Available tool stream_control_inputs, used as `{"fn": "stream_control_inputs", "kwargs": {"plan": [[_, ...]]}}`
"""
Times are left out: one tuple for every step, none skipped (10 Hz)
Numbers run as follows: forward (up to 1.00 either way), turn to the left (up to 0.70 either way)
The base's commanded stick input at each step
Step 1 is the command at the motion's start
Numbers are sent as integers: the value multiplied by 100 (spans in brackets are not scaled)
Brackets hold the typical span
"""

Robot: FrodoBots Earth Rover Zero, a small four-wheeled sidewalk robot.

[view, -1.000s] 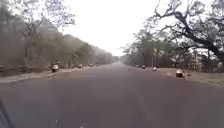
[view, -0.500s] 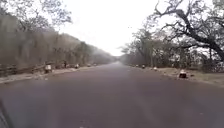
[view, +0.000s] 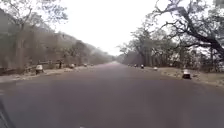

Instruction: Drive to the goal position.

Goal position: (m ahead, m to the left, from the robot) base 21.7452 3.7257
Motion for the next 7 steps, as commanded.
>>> {"fn": "stream_control_inputs", "kwargs": {"plan": [[100, 0], [100, 1], [100, 2], [100, 3], [100, 3], [100, 3], [100, 3]]}}
